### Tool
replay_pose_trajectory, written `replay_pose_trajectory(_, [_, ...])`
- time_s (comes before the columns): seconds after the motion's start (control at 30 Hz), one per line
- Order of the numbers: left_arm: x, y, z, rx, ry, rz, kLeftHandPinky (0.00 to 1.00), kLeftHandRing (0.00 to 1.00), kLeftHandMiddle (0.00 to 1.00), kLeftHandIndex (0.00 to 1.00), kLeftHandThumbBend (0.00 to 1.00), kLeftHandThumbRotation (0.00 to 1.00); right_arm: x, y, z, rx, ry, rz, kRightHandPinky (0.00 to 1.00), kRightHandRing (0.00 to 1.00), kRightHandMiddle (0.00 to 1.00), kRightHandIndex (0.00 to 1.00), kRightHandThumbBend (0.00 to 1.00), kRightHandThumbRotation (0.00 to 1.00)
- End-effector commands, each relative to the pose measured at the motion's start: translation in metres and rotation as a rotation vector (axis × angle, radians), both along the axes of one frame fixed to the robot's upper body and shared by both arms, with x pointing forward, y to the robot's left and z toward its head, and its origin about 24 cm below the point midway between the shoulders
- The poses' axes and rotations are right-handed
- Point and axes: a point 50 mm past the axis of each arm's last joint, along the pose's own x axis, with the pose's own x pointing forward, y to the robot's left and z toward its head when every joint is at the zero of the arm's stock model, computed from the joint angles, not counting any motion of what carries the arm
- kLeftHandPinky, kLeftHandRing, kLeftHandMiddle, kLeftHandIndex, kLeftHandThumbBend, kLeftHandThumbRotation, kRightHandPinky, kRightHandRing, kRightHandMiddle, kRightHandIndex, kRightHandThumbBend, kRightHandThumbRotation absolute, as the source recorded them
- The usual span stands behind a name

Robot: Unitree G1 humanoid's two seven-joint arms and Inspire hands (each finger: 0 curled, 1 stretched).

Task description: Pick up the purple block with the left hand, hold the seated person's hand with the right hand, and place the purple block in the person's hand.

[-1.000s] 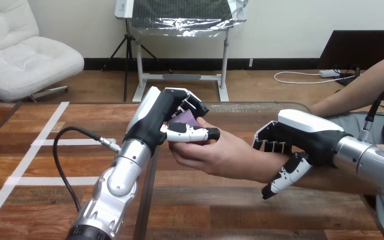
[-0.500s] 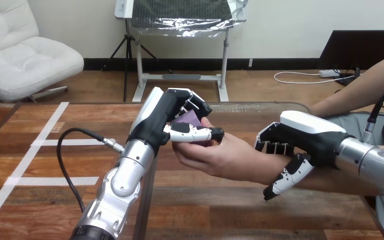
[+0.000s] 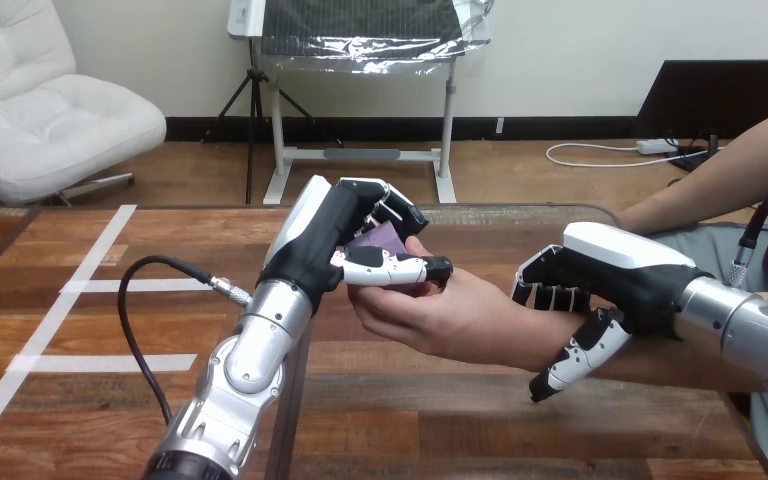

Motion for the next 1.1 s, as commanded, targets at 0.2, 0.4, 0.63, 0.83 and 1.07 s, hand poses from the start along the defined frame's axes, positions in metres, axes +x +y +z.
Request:
replay_pose_trajectory(0.2, [0.005, -0.024, 0.020, -0.054, -0.056, -0.066, 0.30, 0.37, 0.43, 0.47, 0.68, 0.00, -0.004, 0.009, -0.012, 0.055, 0.043, 0.014, 0.39, 0.45, 0.49, 0.55, 0.90, 0.11])
replay_pose_trajectory(0.4, [0.004, -0.021, 0.019, -0.060, -0.027, -0.071, 0.38, 0.46, 0.51, 0.55, 0.69, 0.22, -0.004, 0.009, -0.012, 0.054, 0.042, 0.015, 0.39, 0.45, 0.49, 0.56, 0.90, 0.11])
replay_pose_trajectory(0.63, [0.004, -0.017, 0.018, -0.060, -0.002, -0.079, 0.52, 0.61, 0.65, 0.69, 0.75, 0.58, -0.004, 0.009, -0.012, 0.056, 0.042, 0.020, 0.39, 0.45, 0.49, 0.56, 0.91, 0.12])
replay_pose_trajectory(0.83, [0.003, -0.015, 0.017, -0.059, 0.002, -0.076, 0.60, 0.70, 0.74, 0.75, 0.76, 0.76, -0.003, 0.008, -0.013, 0.053, 0.045, 0.020, 0.39, 0.45, 0.49, 0.55, 0.91, 0.12])
replay_pose_trajectory(1.07, [0.003, -0.011, 0.016, -0.059, 0.007, -0.074, 0.61, 0.73, 0.77, 0.76, 0.76, 0.82, -0.004, 0.008, -0.013, 0.048, 0.046, 0.024, 0.39, 0.44, 0.49, 0.56, 0.90, 0.13])
